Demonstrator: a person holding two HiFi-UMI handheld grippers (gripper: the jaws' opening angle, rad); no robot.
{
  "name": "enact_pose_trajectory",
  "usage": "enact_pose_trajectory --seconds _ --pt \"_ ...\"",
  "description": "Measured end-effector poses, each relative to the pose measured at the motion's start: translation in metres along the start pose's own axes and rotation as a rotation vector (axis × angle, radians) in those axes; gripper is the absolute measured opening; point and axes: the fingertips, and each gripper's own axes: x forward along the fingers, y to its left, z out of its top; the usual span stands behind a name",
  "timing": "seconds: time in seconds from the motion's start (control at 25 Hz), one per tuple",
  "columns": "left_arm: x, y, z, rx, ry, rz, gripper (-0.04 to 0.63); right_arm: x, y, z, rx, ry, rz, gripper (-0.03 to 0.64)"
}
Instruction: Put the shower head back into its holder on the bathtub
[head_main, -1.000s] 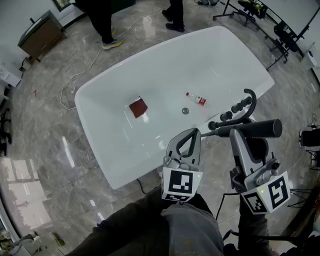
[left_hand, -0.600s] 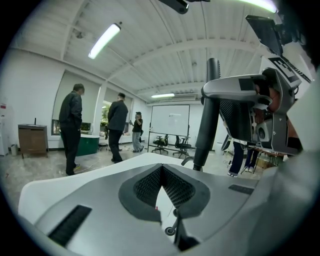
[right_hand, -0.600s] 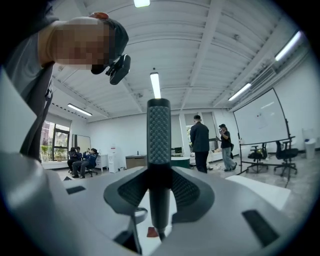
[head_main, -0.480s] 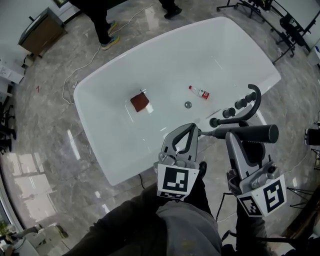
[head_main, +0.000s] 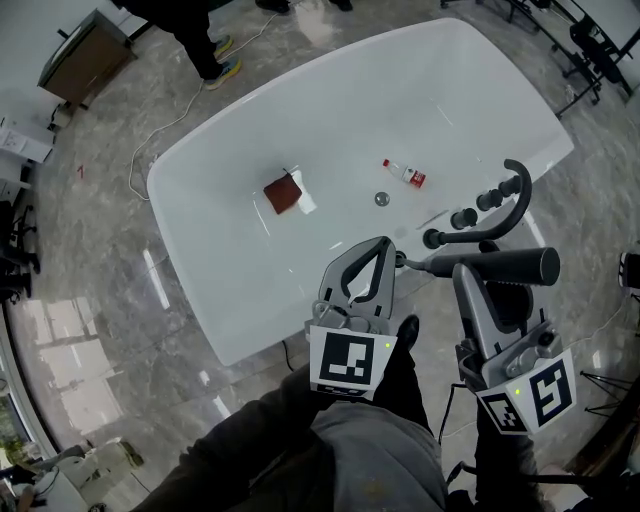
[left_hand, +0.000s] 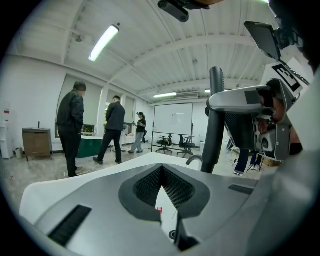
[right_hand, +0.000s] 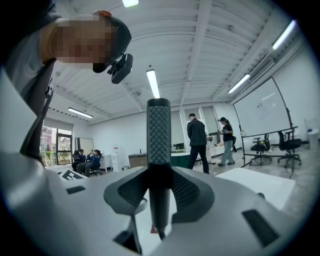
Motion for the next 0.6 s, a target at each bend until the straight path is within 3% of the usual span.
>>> enact_pose_trajectory --seconds 0.6 --pt "0.003 0.001 -0.014 0.010 0.021 -0.035 0.003 0.005 -0.002 -0.023 0.007 0.015 -0.019 0.141"
